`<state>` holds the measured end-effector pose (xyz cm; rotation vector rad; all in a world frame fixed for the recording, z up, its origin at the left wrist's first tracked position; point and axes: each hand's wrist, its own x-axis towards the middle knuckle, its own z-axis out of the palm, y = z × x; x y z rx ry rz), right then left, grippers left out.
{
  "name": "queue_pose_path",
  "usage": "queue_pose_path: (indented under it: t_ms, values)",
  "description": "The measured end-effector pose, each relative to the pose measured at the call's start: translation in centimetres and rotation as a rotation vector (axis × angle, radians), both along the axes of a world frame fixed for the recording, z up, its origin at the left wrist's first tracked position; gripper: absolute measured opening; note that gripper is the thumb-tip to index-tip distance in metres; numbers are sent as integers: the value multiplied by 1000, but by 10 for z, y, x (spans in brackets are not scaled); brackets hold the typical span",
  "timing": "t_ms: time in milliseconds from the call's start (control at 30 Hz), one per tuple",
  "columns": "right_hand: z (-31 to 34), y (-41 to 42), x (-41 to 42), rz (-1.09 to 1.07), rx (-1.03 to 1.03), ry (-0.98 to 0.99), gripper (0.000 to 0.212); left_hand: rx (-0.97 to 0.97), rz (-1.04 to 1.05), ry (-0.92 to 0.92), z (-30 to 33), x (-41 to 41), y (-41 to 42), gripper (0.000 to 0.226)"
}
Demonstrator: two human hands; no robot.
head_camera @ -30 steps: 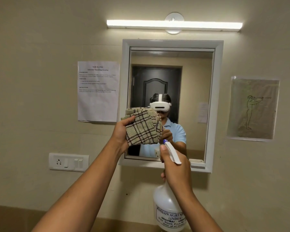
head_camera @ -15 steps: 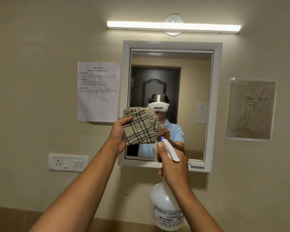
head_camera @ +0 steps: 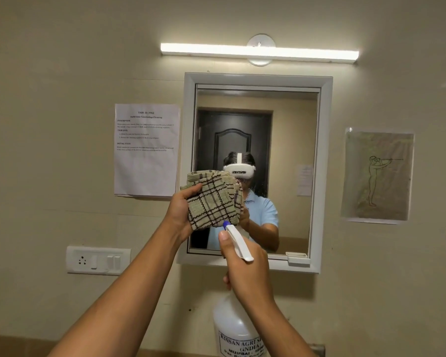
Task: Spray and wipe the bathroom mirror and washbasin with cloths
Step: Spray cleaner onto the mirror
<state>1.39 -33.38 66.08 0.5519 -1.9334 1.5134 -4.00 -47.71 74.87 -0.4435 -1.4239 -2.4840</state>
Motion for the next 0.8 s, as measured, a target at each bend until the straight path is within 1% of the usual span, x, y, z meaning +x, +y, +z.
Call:
queue_pose_path:
  t_ms: [67, 100, 233, 333, 500, 633, 800]
  values:
    - [7, 7, -1, 0, -14, 2, 56, -6, -7, 1, 2, 2, 0, 31]
    - [14, 12, -2, 2, -23, -1, 57, -4, -12, 0, 2, 3, 0, 32]
    - [54, 37, -12, -60, -82, 16, 44, 6, -18, -3, 5, 3, -5, 32]
    - [96, 63, -22, -175, -87, 69, 44, 24, -30, 6, 5, 3, -11, 32]
    - [170, 109, -32, -284, -193, 96, 44, 83, -17, 22, 5, -2, -27, 33]
    - [203, 136, -39, -311, -248, 115, 43, 106, 25, 31, 5, -1, -41, 34]
    - [227, 149, -44, -363, -254, 129, 45, 119, 46, 44, 5, 0, -55, 34]
